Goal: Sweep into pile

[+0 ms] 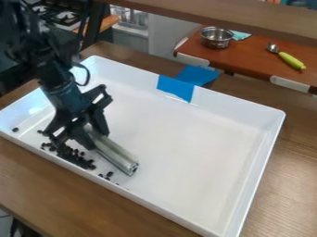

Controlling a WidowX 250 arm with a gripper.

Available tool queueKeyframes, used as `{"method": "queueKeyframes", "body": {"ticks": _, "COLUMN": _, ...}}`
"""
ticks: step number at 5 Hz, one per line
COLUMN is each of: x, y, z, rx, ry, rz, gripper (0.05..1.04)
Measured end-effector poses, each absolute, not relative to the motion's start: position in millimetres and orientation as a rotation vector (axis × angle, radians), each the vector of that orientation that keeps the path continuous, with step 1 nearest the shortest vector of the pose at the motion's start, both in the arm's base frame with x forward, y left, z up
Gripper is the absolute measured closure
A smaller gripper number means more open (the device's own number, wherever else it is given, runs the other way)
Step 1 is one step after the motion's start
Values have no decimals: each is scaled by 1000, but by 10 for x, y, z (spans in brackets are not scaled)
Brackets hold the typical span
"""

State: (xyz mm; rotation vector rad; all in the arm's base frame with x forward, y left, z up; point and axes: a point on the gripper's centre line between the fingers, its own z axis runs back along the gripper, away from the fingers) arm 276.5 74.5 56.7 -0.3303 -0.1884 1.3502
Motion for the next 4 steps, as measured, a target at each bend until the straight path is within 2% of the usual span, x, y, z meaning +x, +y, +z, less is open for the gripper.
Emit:
{"method": "queueKeyframes", "body": {"ticks": 1, "x": 2708, "y": 777, "z": 575, "rx": -334, "ry": -179, "rz": 1372, "gripper": 714}}
{"method": "queueKeyframes", "body": {"ticks": 2, "x": 2775, "y": 780, "z": 653, "rx": -359, "ry": -179, "rz": 1388, "gripper": 715}}
{"method": "queueKeyframes", "body": {"ticks": 3, "x": 3131, "y": 856, "z": 963, "rx": -412, "ry": -220, "rz": 1434, "gripper": 715}}
{"method": "queueKeyframes", "body": {"ticks": 4, "x": 3527, "y": 824, "z": 1021, "rx": -395, "ry": -174, "rz": 1482, "gripper": 715}}
